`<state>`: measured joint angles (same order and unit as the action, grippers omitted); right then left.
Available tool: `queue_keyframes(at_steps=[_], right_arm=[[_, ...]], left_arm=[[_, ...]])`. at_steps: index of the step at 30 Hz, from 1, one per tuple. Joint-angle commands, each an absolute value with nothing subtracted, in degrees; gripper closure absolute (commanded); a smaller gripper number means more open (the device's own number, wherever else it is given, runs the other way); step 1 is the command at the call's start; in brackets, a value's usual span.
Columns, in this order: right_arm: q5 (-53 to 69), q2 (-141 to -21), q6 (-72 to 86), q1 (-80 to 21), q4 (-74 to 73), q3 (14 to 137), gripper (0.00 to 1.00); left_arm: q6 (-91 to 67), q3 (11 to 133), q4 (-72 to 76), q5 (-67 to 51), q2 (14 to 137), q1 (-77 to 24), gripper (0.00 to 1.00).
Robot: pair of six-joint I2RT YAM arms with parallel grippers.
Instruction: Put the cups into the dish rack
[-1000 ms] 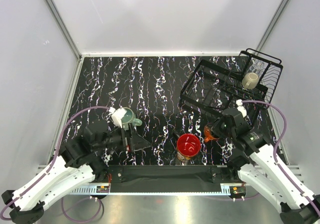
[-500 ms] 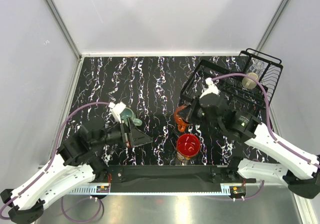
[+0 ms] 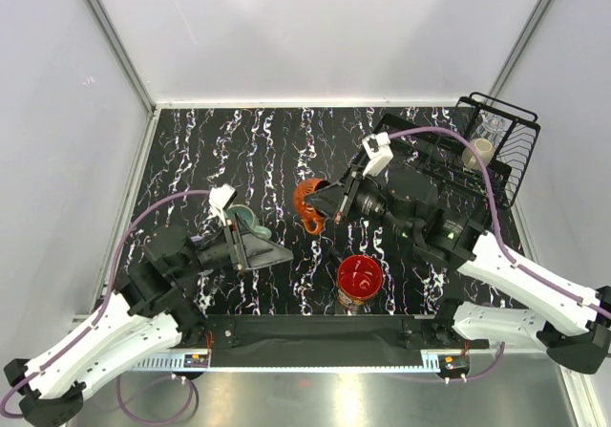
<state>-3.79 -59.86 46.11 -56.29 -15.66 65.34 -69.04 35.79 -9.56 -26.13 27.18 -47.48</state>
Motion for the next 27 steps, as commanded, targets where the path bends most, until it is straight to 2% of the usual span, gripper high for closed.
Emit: queue_keyframes(at_steps=[1, 12, 27], right_arm=[[3.7, -56.4, 43.1, -56.8, 5.6, 62.1, 1.0], [7.3, -51.9, 42.5, -57.0, 18.5, 56.3, 1.0], [8.3, -53.2, 46.2, -57.5, 26.8, 55.1, 1.0]], left_arm=[[-75.8, 35.4, 5.9, -29.7, 29.3, -47.7, 0.02], [-82.4, 36.4, 16.1, -27.1, 33.8, -48.3, 0.13], [-77.2, 43.5, 16.4, -21.3, 39.9, -50.7, 0.26]])
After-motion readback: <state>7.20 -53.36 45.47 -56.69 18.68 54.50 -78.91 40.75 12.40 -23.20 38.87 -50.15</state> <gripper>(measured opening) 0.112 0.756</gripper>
